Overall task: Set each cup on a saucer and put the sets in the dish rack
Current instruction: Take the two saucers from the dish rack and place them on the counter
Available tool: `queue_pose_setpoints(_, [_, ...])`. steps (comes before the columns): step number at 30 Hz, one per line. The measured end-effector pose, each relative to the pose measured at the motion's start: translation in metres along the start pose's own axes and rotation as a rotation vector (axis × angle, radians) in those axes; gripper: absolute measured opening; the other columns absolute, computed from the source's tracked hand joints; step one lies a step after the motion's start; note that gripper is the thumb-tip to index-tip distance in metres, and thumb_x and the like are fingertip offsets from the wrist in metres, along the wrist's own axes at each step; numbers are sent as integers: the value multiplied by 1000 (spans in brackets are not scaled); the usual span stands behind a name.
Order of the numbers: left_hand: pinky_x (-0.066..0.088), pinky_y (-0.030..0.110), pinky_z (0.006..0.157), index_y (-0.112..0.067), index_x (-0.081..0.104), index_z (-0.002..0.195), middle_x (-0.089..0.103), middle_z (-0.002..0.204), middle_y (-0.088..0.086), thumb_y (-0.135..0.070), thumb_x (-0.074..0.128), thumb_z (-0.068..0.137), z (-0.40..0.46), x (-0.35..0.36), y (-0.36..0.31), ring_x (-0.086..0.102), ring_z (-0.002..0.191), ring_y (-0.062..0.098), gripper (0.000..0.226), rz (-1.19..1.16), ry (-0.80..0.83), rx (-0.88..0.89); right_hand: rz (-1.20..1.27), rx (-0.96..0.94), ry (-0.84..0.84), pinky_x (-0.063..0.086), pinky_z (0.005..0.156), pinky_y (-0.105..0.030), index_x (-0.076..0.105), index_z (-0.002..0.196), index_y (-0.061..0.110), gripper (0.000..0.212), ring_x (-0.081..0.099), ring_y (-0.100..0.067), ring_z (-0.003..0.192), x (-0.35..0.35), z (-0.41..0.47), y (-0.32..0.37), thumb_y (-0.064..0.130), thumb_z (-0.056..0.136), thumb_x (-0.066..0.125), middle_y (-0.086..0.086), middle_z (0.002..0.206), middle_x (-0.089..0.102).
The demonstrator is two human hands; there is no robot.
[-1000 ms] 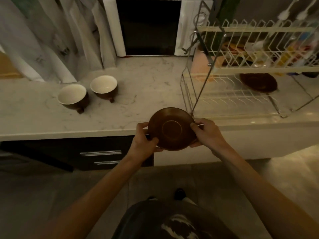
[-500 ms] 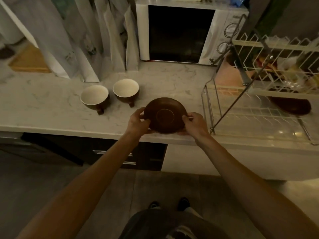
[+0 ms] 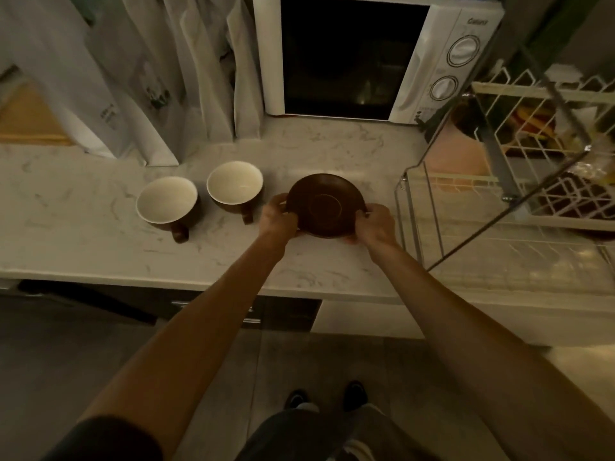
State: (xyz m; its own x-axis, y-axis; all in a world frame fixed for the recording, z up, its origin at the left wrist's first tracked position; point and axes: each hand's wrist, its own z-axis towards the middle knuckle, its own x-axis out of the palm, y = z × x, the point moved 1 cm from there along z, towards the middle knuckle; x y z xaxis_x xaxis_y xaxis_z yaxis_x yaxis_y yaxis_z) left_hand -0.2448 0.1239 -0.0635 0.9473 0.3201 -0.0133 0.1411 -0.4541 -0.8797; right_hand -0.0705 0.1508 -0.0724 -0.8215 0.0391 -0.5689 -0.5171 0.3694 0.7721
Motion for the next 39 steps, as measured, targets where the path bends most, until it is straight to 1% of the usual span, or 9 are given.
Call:
queue_pose_setpoints(2, [59,44,77,-13,49,132,61,125,12,9,44,88,10,2,-2,63,105,31,50,-2,-15,6,-17,9,-20,53,94,-45,64,123,6,32,65,-33,108,2,8,5,17,98,48,-16,119,68])
queue_pose_setpoints(5, [59,39,69,-13,49,135,61,124,12,9,44,88,24,5,-4,62,106,33,51,-6,-42,-2,-50,8,-39,54,93,-41,66,121,8,32,65,-32,107,7,20,11,18,98,48,-16,118,69])
queue_pose_setpoints(9, [57,51,83,-14,56,128,63,121,15,5,45,88,40,8,-4,63,104,36,45,55,-88,19,-58,18,-59,52,94,-39,65,123,8,33,64,-33,110,14,32,17,18,98,47,-16,121,68])
queue_pose_setpoints(13, [56,52,85,-17,62,120,67,115,14,3,46,86,54,9,-5,64,101,36,43,79,-100,27,-66,22,-85,48,94,-36,63,125,8,33,61,-33,115,18,42,22,18,98,48,-15,125,66])
queue_pose_setpoints(20, [55,51,88,-15,62,121,66,117,12,7,47,86,68,14,-12,63,104,33,44,89,-106,38,-94,56,-86,52,96,-46,62,126,9,34,63,-36,112,22,54,27,18,96,49,-17,122,66])
queue_pose_setpoints(25, [55,36,86,-12,65,118,70,113,10,-1,49,88,69,17,-15,65,98,24,36,193,-130,120,-108,96,-77,56,89,-49,61,126,13,34,67,-37,104,23,57,32,22,96,48,-16,123,66])
queue_pose_setpoints(29, [50,28,82,-12,64,118,70,113,11,-3,50,89,66,19,-20,64,101,24,34,294,-141,167,-197,60,-84,54,91,-42,61,126,12,34,65,-36,107,20,55,35,24,98,45,-15,121,67])
queue_pose_setpoints(35, [50,46,95,-12,52,131,62,124,19,-11,46,90,59,18,-27,59,113,37,42,507,-118,165,-267,-14,-39,51,95,-45,58,126,6,37,61,-36,113,17,51,39,27,100,41,-17,125,63])
queue_pose_setpoints(39, [48,47,96,-11,44,136,59,126,20,-18,46,90,53,19,-31,57,113,39,47,665,-83,192,-383,-49,5,46,93,-46,49,133,6,44,56,-39,117,12,43,41,34,101,39,-18,133,53])
